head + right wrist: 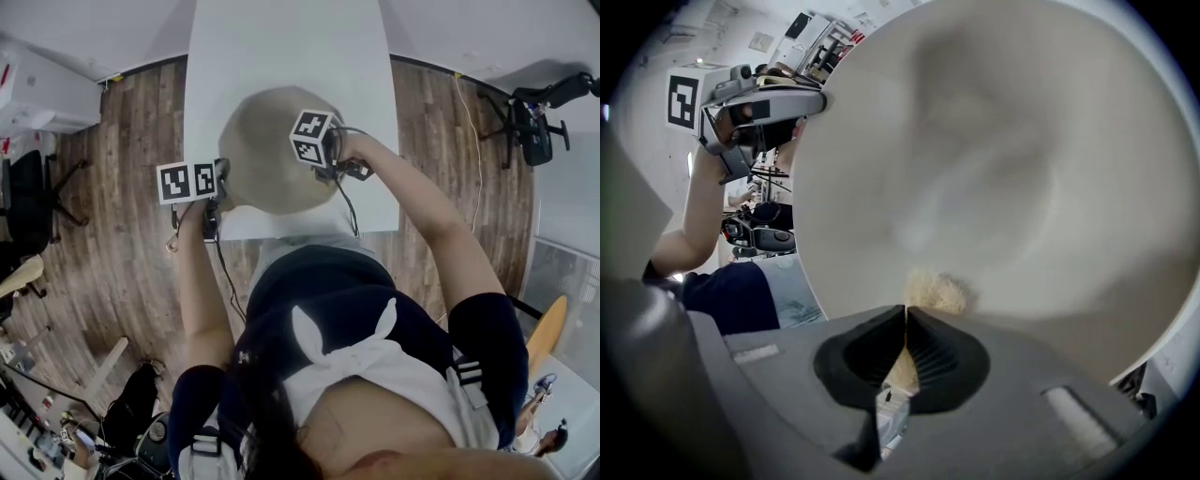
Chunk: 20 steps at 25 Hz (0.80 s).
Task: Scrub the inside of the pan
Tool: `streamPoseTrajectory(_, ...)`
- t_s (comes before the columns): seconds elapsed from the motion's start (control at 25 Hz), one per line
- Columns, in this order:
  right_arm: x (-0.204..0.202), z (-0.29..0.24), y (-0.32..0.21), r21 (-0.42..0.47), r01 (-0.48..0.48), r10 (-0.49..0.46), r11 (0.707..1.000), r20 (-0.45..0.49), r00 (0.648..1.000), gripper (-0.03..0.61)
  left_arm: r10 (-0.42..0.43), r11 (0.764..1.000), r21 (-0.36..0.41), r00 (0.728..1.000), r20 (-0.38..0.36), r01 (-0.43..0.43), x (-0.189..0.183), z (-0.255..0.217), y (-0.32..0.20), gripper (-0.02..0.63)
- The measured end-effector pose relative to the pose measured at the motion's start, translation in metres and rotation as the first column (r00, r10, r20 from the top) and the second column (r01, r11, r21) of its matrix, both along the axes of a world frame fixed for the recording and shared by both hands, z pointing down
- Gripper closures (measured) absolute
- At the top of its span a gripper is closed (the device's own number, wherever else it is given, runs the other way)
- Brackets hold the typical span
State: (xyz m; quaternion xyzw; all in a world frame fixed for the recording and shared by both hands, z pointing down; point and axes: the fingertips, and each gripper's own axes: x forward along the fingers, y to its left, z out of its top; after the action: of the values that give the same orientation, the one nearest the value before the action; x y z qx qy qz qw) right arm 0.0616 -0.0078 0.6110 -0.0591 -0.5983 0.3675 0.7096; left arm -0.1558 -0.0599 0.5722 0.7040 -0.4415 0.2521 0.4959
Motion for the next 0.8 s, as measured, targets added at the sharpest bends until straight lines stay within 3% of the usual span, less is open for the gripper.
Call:
streamPoseTrajectory(0.52, -0.032, -0.004, 0.036, -0.078, 0.043, -0.036, 0.996, 0.088, 0.995, 0.574, 0.007, 1.000, 0.002, 1.000, 0.000, -0.007, -0.001, -0.001, 0.001, 0.568)
streamPoseTrajectory(0.8, -0.053, 0.001, 0.044, -0.116, -0.015, 0.034, 0.993, 0.162, 0.986, 0.574, 0.009, 1.000, 0.002, 1.000, 0.001, -0.009, 0.003, 0.002, 0.001, 0.568)
